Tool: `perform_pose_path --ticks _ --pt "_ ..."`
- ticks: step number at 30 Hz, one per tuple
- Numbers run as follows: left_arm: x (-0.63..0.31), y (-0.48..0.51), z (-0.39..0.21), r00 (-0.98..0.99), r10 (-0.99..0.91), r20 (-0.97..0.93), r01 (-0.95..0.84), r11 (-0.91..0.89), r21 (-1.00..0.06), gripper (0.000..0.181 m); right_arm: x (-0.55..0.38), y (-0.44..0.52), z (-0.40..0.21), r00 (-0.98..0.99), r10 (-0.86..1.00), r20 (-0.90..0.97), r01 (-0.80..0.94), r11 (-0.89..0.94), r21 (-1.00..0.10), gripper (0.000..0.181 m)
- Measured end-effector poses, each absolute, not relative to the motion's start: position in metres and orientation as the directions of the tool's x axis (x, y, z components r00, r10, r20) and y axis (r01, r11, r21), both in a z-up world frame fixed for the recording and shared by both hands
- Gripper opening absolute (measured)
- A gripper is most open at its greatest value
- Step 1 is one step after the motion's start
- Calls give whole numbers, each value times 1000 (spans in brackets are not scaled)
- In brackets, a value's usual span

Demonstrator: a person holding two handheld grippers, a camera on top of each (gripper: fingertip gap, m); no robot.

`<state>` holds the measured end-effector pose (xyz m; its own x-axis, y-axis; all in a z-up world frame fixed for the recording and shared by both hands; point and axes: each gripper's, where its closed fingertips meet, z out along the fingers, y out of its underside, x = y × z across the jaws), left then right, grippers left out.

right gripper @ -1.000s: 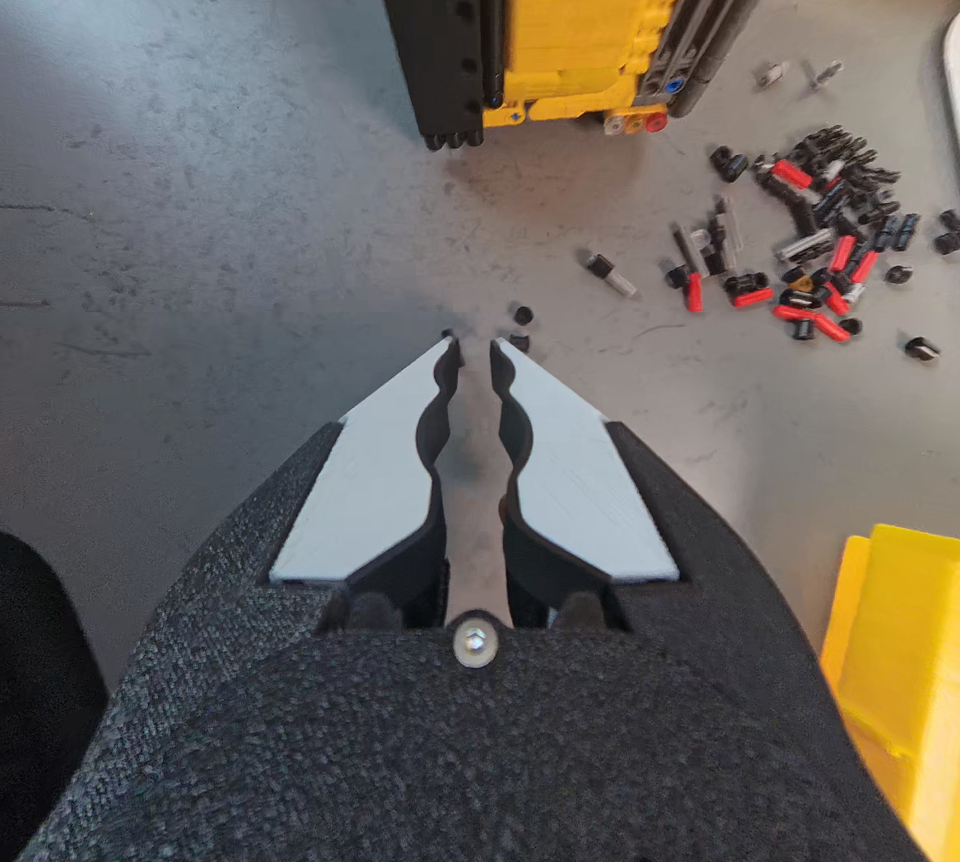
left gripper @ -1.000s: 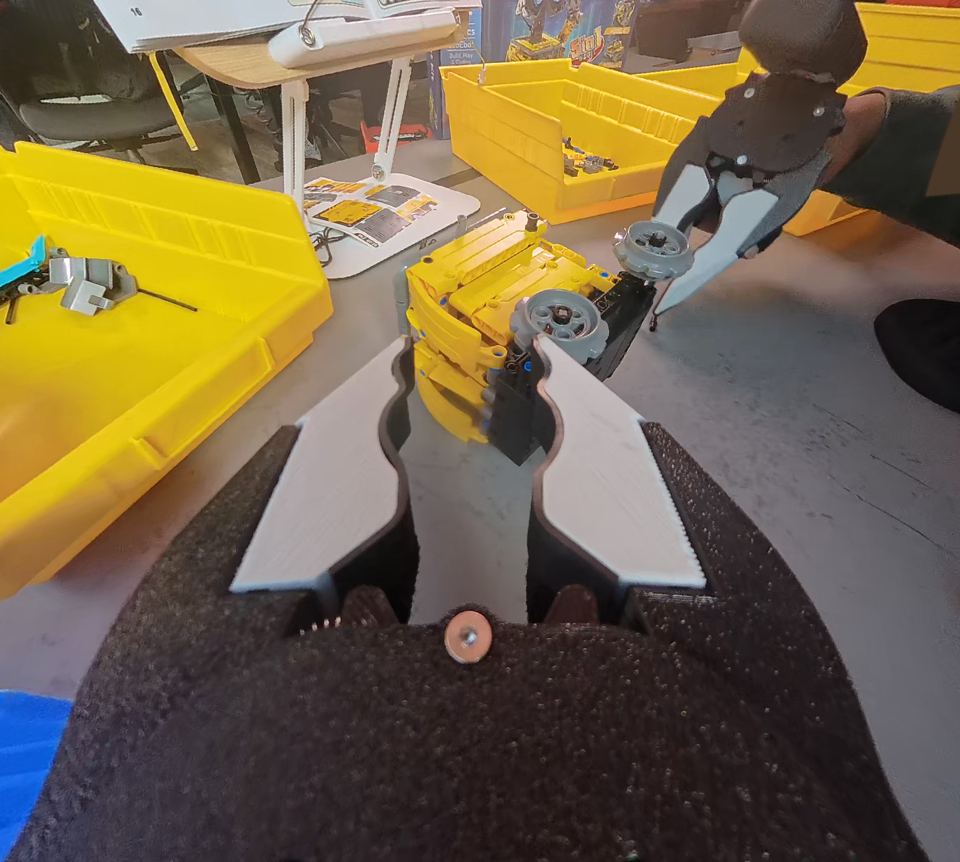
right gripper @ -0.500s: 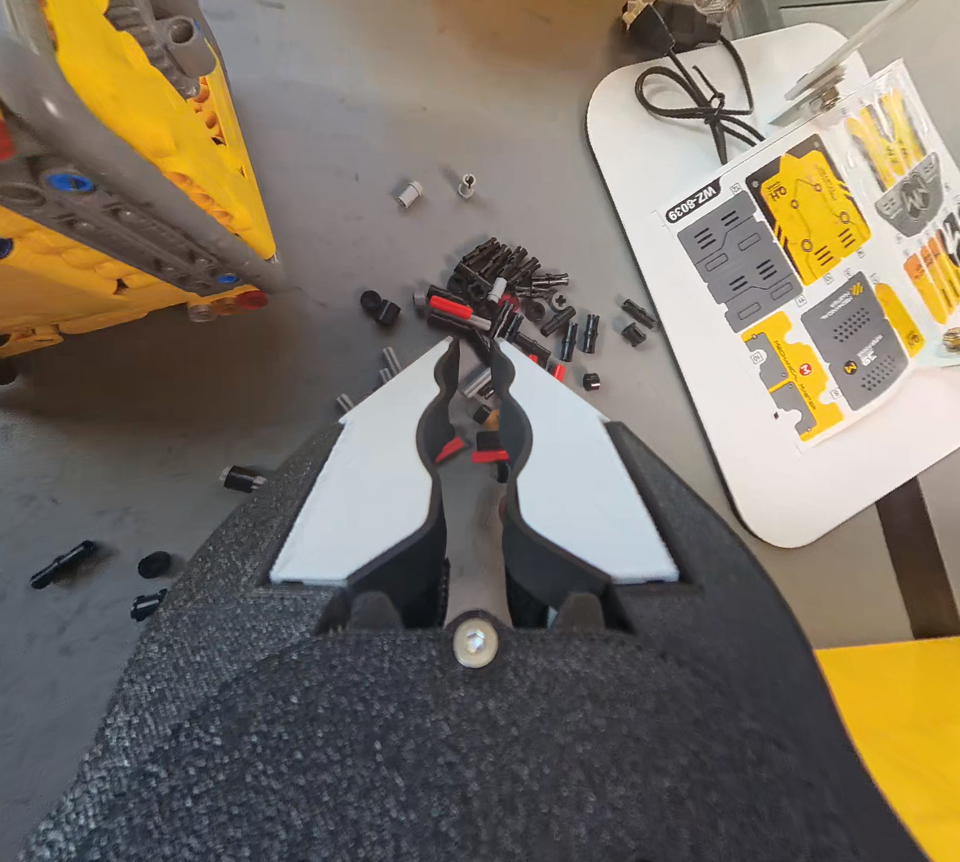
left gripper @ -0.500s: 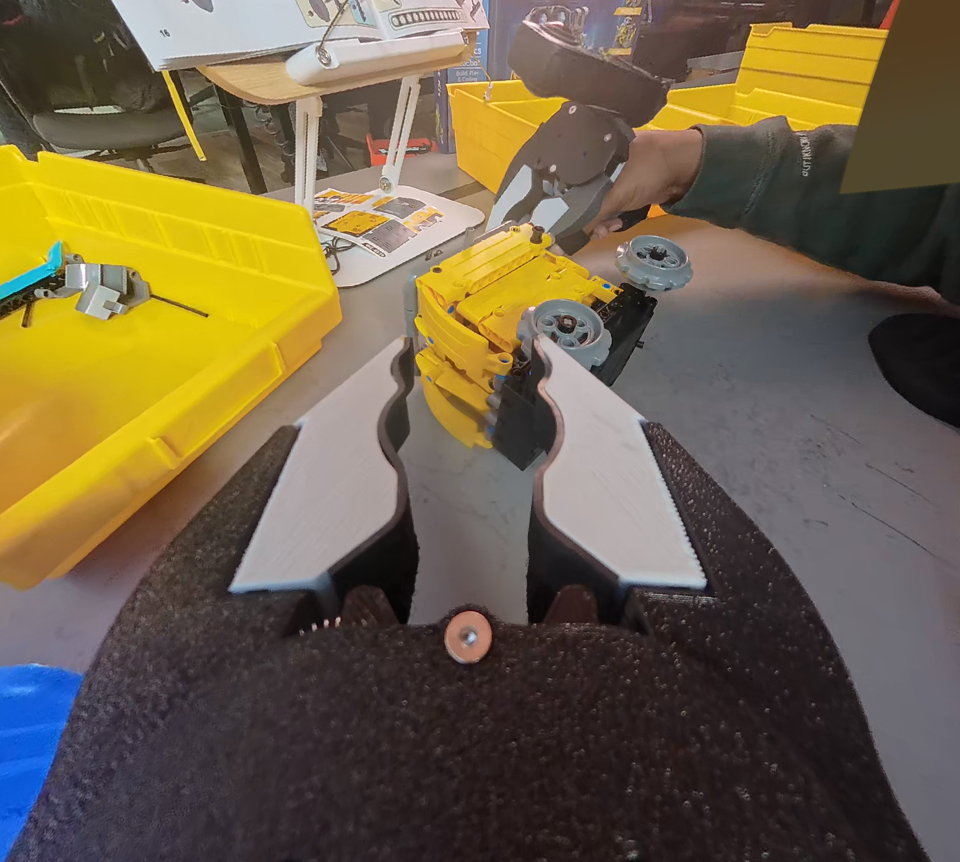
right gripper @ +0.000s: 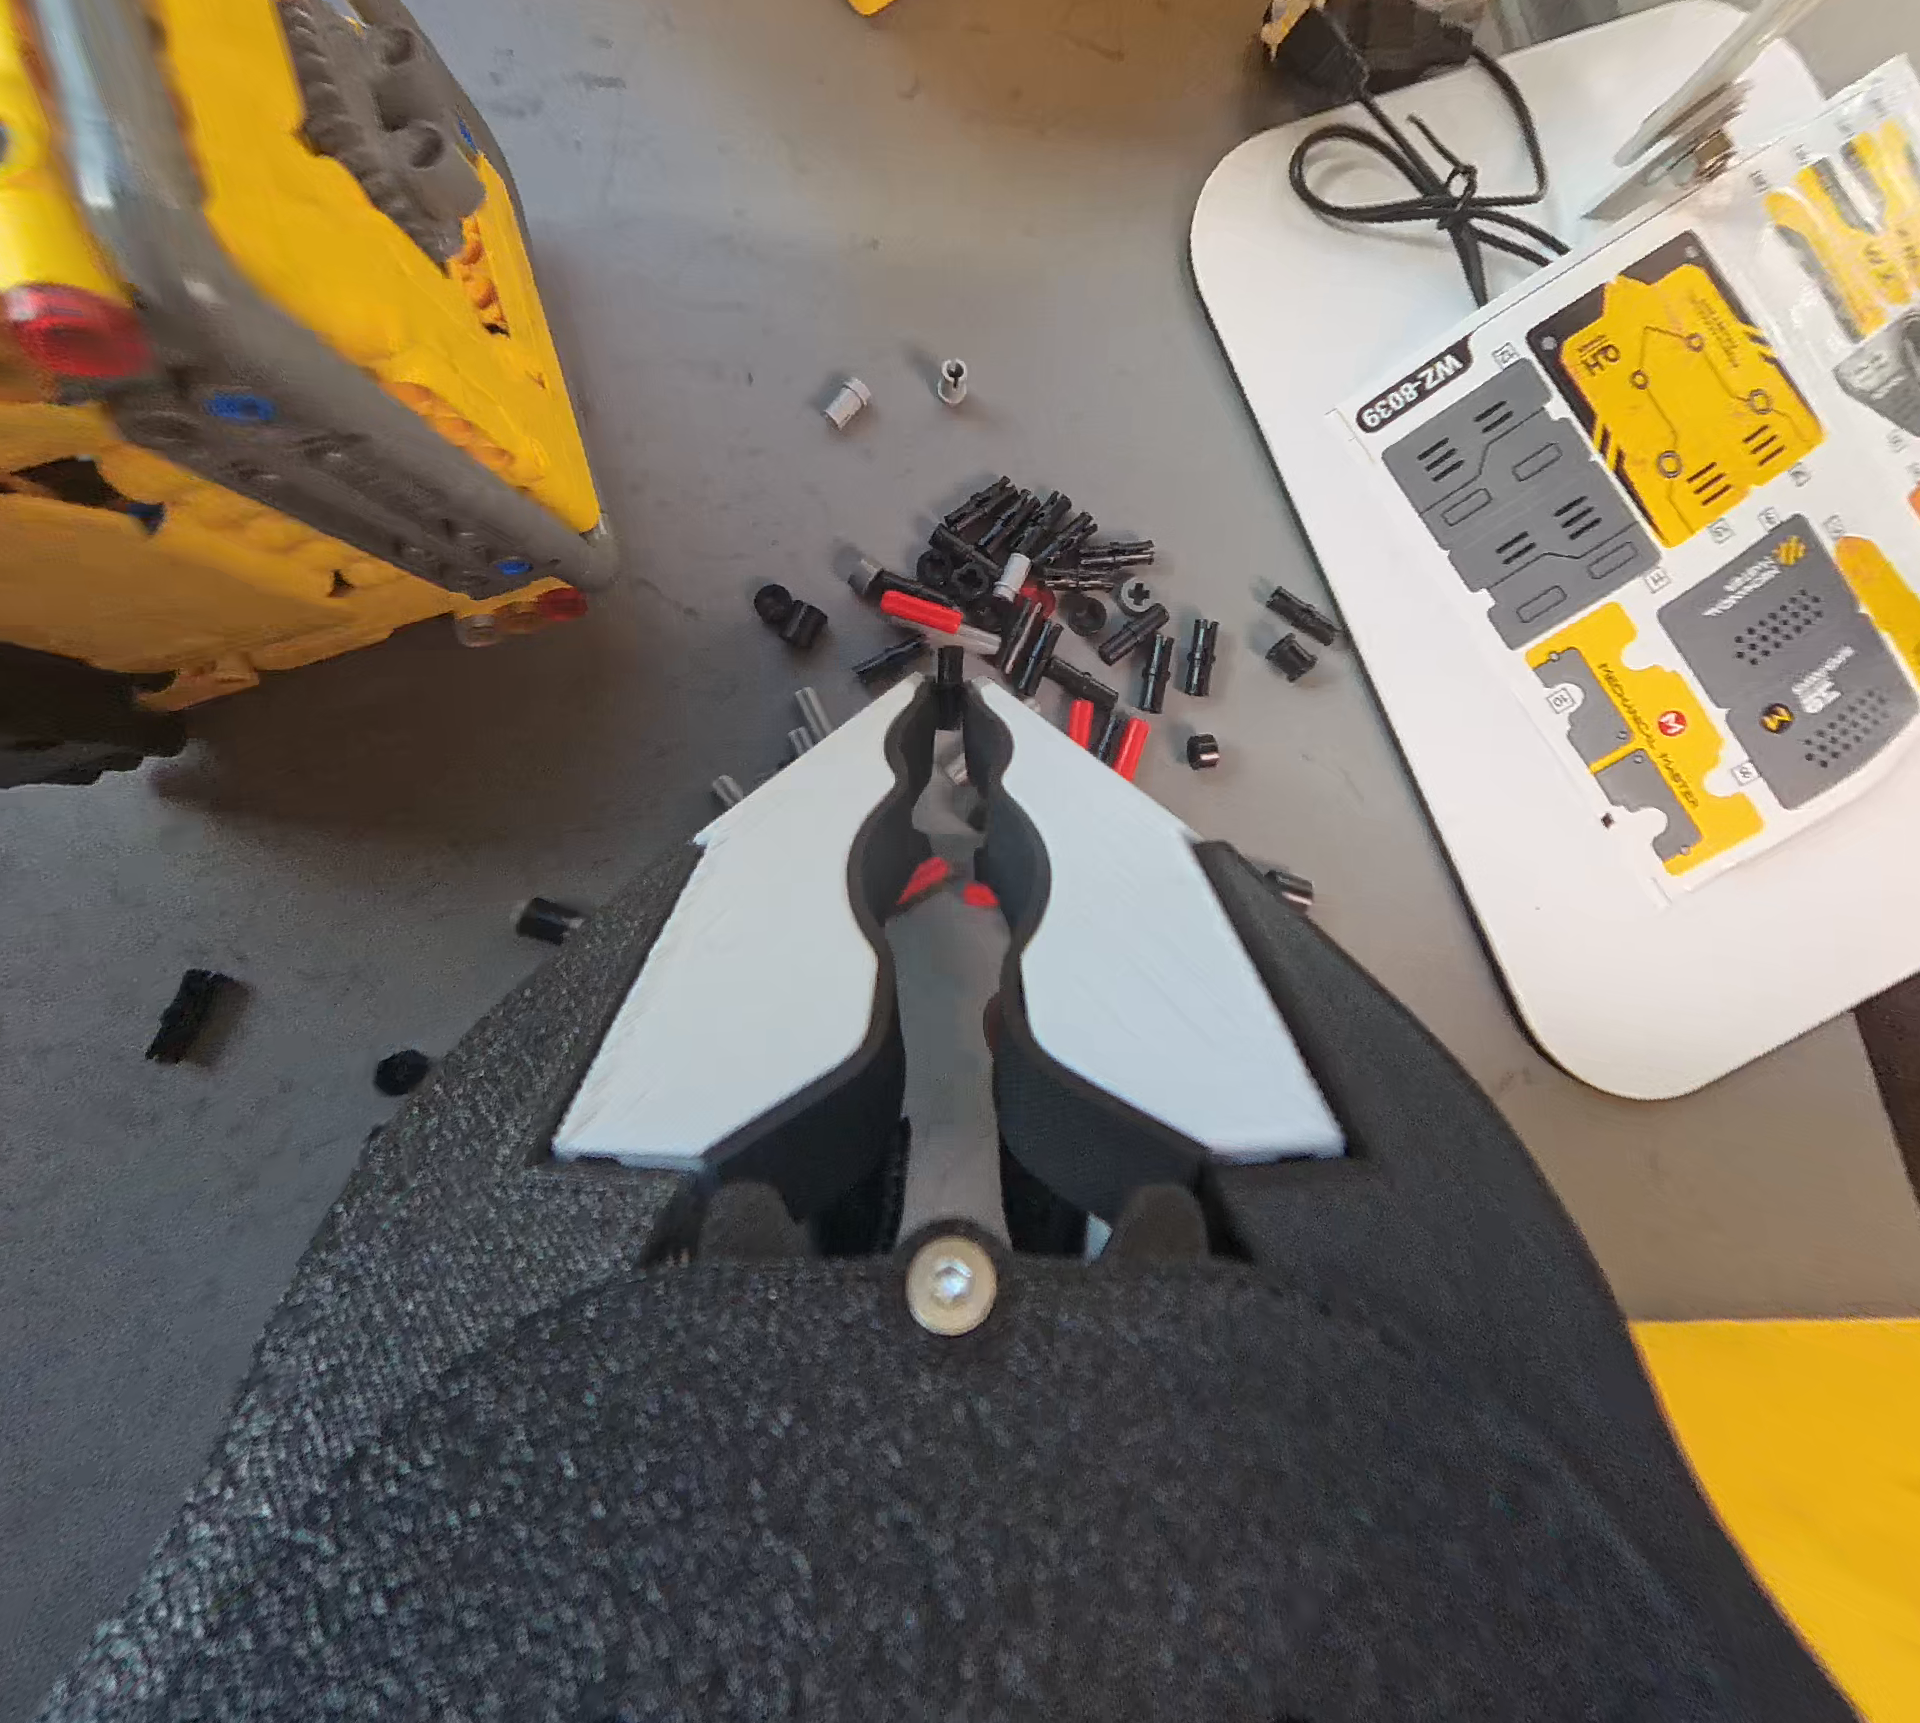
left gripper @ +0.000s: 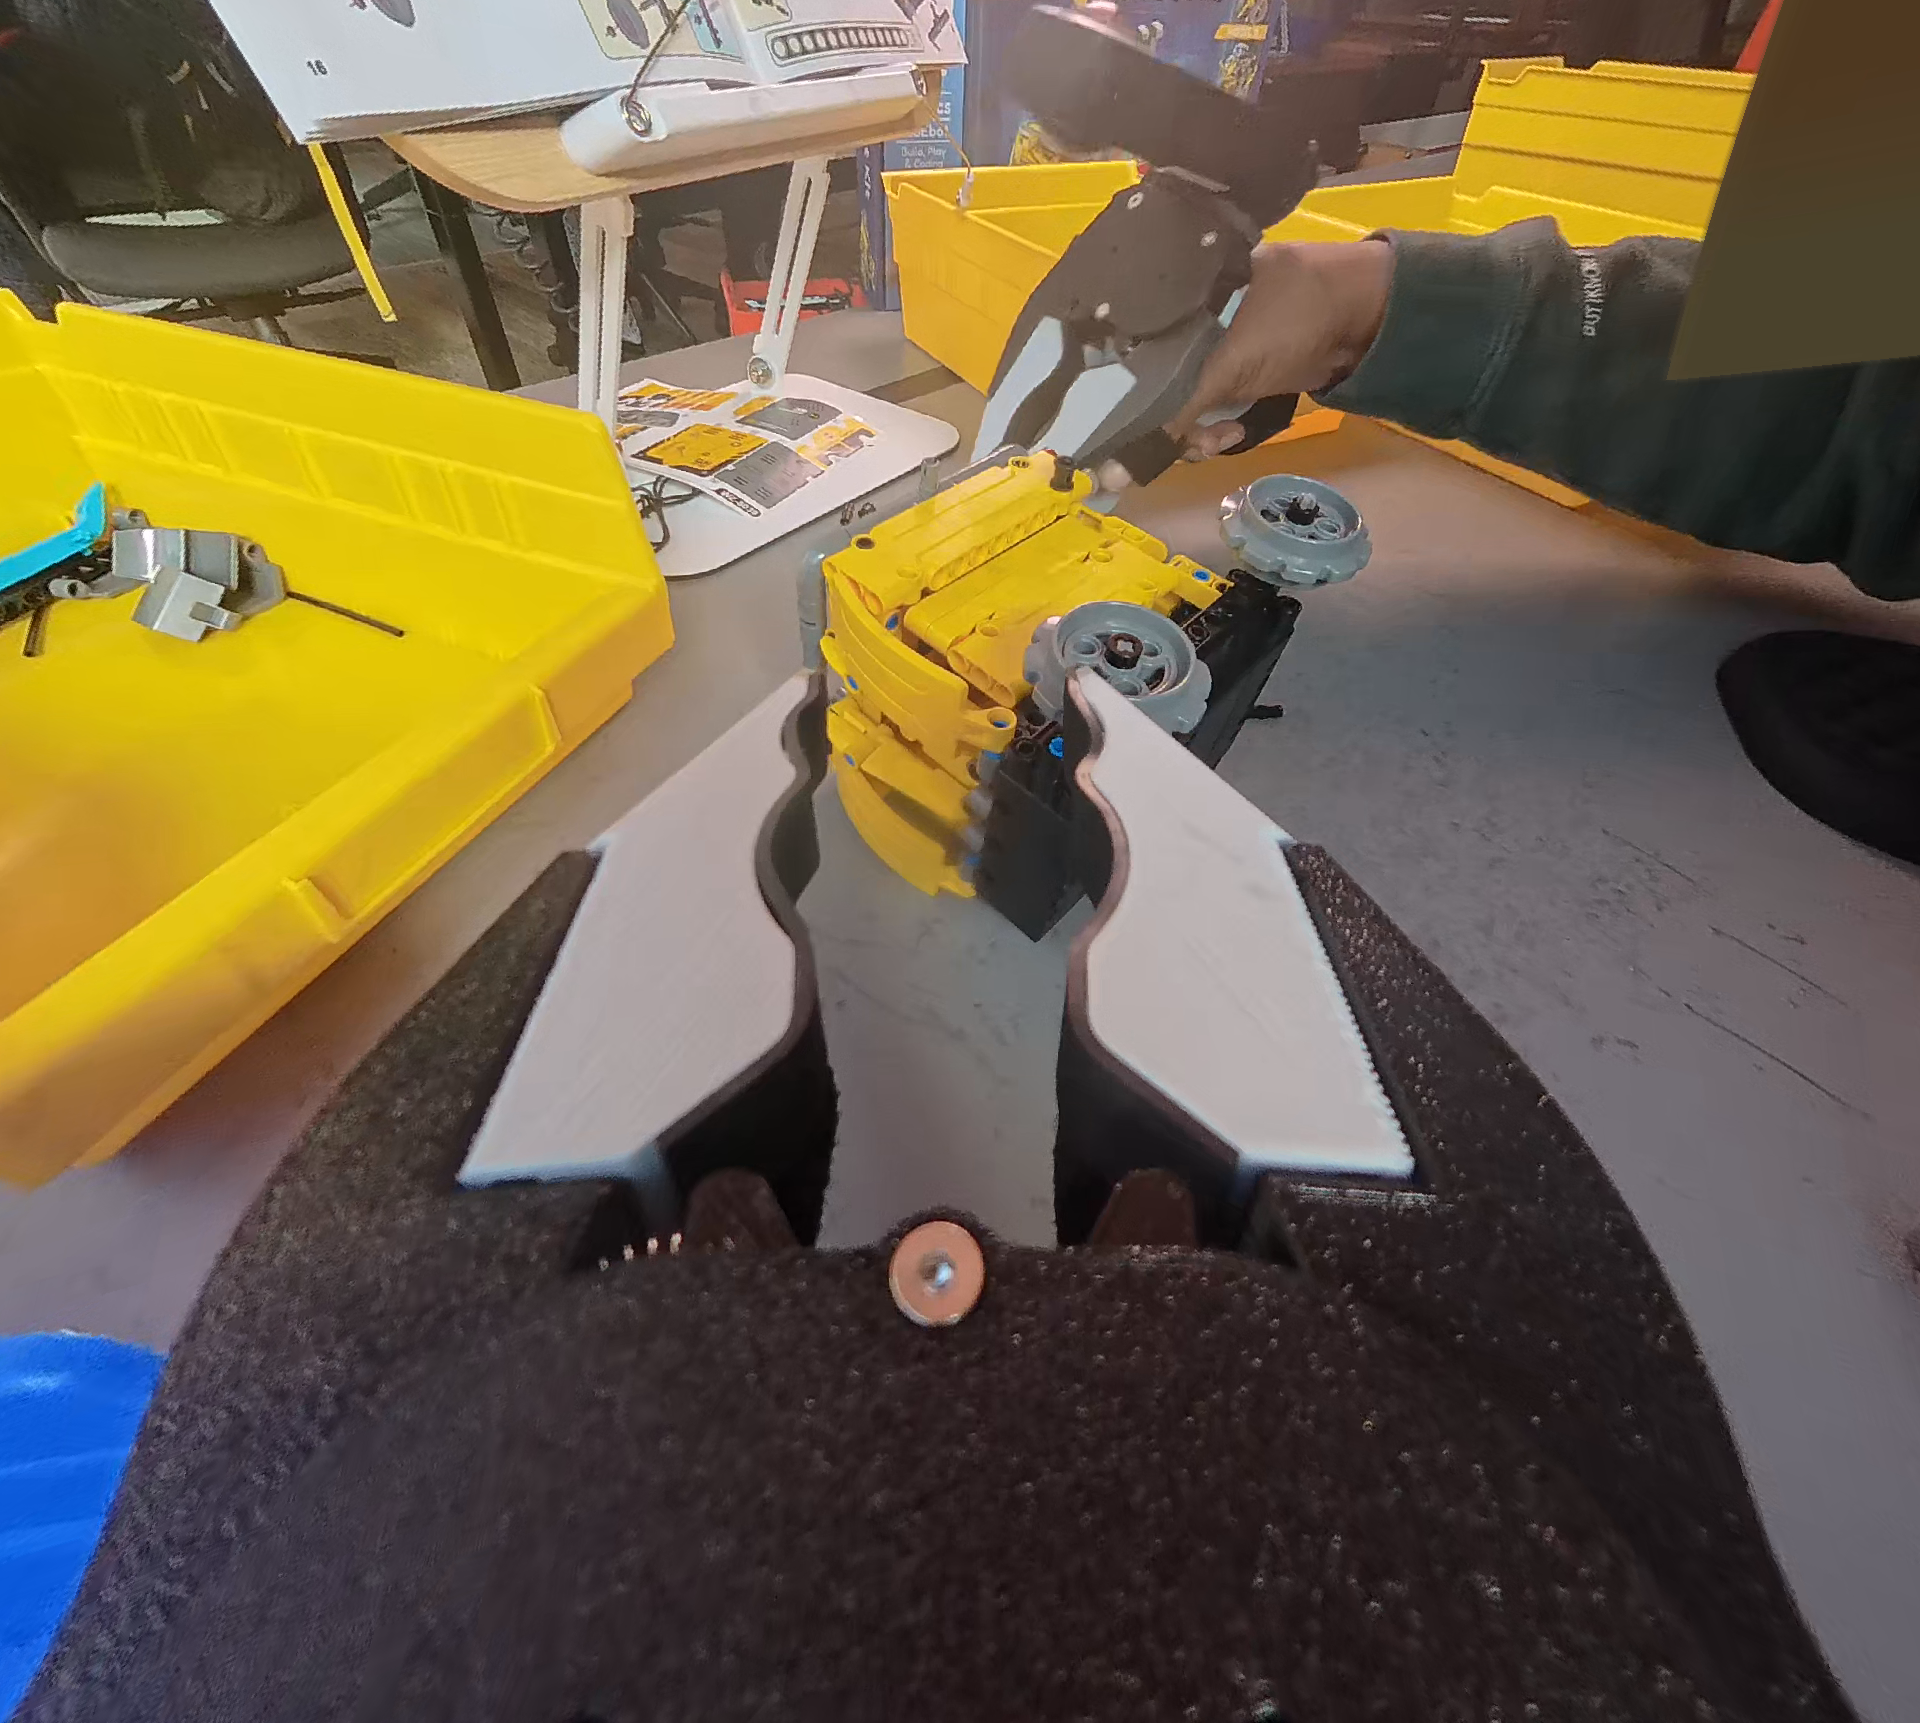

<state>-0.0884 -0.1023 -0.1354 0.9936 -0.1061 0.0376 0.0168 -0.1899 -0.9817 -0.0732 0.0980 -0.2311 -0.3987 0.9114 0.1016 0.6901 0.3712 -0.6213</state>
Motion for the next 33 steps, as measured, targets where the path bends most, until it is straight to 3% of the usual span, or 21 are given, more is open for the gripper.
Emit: perform_pose_path --ticks 4,11,21,26,33 --pt "-89 -103 -134 994 -100 35 16 -187 -982 44 -33 74 -198 -441 890 113 621 393 -678 4" --pt "-85 -100 -138 993 -113 21 -2 -201 -980 44 53 13 -228 -570 820 43 641 477 -602 4" --pt "-89 -99 -143 996 -83 5 -13 -215 -977 43 53 11 -242 -537 841 63 651 462 -602 9" --pt "-89 -99 -142 996 -87 6 -13 -214 -977 43 45 26 -227 -468 881 67 642 391 -660 17" --pt "-88 -100 -140 996 -88 -4 -22 -210 -978 43 29 35 -240 -422 907 3 680 318 -661 11"
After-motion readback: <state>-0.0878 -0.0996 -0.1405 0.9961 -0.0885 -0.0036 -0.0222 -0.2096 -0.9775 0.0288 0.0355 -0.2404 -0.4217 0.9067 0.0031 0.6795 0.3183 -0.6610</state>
